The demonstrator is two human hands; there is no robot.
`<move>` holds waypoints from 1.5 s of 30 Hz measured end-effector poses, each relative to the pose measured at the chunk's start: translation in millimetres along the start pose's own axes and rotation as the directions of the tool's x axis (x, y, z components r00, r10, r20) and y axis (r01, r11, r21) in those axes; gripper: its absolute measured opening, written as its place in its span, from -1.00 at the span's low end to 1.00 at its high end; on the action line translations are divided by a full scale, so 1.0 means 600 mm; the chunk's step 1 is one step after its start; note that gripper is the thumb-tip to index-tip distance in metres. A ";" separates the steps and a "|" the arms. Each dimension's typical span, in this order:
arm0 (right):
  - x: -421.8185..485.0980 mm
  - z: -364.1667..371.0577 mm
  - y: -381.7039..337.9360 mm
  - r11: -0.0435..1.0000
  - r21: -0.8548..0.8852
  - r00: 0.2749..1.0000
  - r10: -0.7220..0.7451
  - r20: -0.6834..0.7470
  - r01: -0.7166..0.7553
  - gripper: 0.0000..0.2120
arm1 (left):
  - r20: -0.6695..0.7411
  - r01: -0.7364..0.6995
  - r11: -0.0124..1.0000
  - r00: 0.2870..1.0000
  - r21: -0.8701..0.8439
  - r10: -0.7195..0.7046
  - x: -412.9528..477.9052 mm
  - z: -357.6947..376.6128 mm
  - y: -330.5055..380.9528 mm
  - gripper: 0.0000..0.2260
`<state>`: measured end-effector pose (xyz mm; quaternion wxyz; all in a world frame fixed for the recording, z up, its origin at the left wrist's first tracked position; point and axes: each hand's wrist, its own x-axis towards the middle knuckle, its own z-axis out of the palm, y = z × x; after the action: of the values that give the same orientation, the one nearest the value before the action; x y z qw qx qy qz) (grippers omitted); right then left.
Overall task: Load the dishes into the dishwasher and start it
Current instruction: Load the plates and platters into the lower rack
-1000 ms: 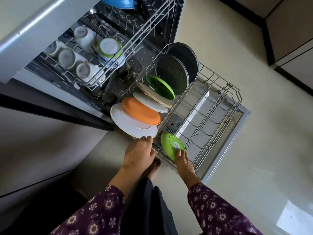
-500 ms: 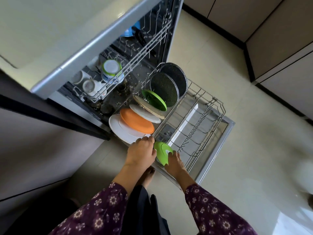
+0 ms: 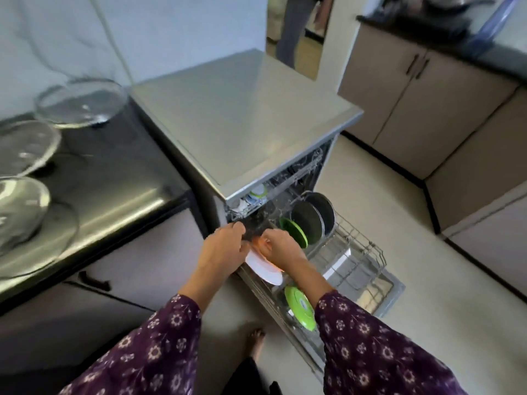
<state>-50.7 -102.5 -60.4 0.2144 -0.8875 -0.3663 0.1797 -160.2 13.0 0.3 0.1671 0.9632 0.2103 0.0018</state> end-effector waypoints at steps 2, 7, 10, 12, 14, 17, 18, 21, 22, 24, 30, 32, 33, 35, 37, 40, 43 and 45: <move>0.000 -0.029 -0.077 0.998 -0.018 0.998 -0.066 0.015 0.066 -0.81 | -0.059 0.055 0.999 0.997 -0.002 -0.055 -0.041 -0.058 -0.035 -0.80; -0.020 -0.077 -0.291 0.947 -0.039 0.947 -0.321 -0.018 0.320 -0.81 | -0.219 0.255 0.967 0.942 -0.019 -0.253 -0.183 -0.197 -0.144 -0.71; -0.035 -0.081 -0.425 0.890 -0.003 0.889 -0.457 -0.016 0.457 -0.82 | -0.310 0.417 0.906 0.854 -0.070 -0.417 -0.289 -0.262 -0.222 -0.73; -0.041 -0.072 -0.503 0.851 0.001 0.851 -0.525 0.020 0.525 -0.82 | -0.353 0.510 0.852 0.780 -0.119 -0.516 -0.358 -0.290 -0.272 -0.75; -0.051 -0.050 -0.589 0.794 -0.013 0.793 -0.606 0.067 0.608 -0.81 | -0.389 0.591 0.792 0.701 -0.154 -0.598 -0.442 -0.310 -0.327 -0.76; -0.075 0.000 -0.709 0.706 -0.008 0.696 -0.696 0.178 0.708 -0.81 | -0.428 0.683 0.703 0.584 -0.199 -0.689 -0.570 -0.321 -0.399 -0.77; -0.086 0.023 -0.752 0.671 -0.007 0.657 -0.725 0.208 0.742 -0.81 | -0.433 0.722 0.658 0.535 -0.211 -0.726 -0.617 -0.321 -0.419 -0.76; -0.127 0.100 -0.858 0.599 0.045 0.564 -0.775 0.285 0.800 -0.84 | -0.441 0.820 0.508 0.365 -0.266 -0.820 -0.747 -0.308 -0.460 -0.71; -0.140 0.123 -0.884 0.589 0.073 0.541 -0.778 0.319 0.805 -0.85 | -0.444 0.835 0.472 0.322 -0.282 -0.836 -0.782 -0.298 -0.468 -0.70; -0.176 0.184 -0.944 0.556 0.128 0.471 -0.788 0.397 0.821 -0.85 | -0.429 0.870 0.378 0.224 -0.317 -0.875 -0.864 -0.277 -0.478 -0.70; -0.312 0.349 -1.066 0.505 0.203 0.273 -0.713 0.646 0.839 -0.78 | -0.403 0.899 0.092 -0.099 -0.429 -0.910 -1.058 -0.225 -0.463 -0.69; -0.355 0.397 -1.086 0.537 0.194 0.234 -0.627 0.743 0.821 -0.73 | -0.362 0.894 -0.018 -0.200 -0.448 -0.911 -1.105 -0.217 -0.448 -0.69; -0.382 0.421 -1.096 0.557 0.190 0.205 -0.569 0.796 0.809 -0.72 | -0.340 0.883 -0.069 -0.249 -0.464 -0.907 -1.131 -0.209 -0.440 -0.70; -0.424 0.466 -1.106 0.628 0.195 0.183 -0.485 0.855 0.753 -0.72 | -0.296 0.849 -0.144 -0.329 -0.509 -0.897 -1.174 -0.195 -0.422 -0.73; -0.451 0.507 -1.110 0.687 0.194 0.215 -0.461 0.861 0.700 -0.76 | -0.253 0.814 -0.208 -0.395 -0.543 -0.883 -1.204 -0.179 -0.403 -0.73; -0.487 0.556 -1.118 0.734 0.177 0.285 -0.458 0.842 0.656 -0.61 | -0.209 0.771 -0.289 -0.474 -0.567 -0.856 -1.237 -0.156 -0.376 -0.70; -0.508 0.587 -1.126 0.864 0.195 0.350 -0.381 0.856 0.465 -0.66 | -0.170 0.747 -0.334 -0.508 -0.575 -0.845 -1.255 -0.143 -0.362 -0.68; -0.514 0.602 -1.132 0.909 0.168 0.400 -0.326 0.856 0.380 -0.69 | -0.153 0.739 -0.352 -0.519 -0.575 -0.841 -1.260 -0.140 -0.359 -0.67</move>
<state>-817.6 197.6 32.7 0.0083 -0.5799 -0.6069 0.5435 -942.8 -82.6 60.8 0.1003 0.2785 0.9395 0.1726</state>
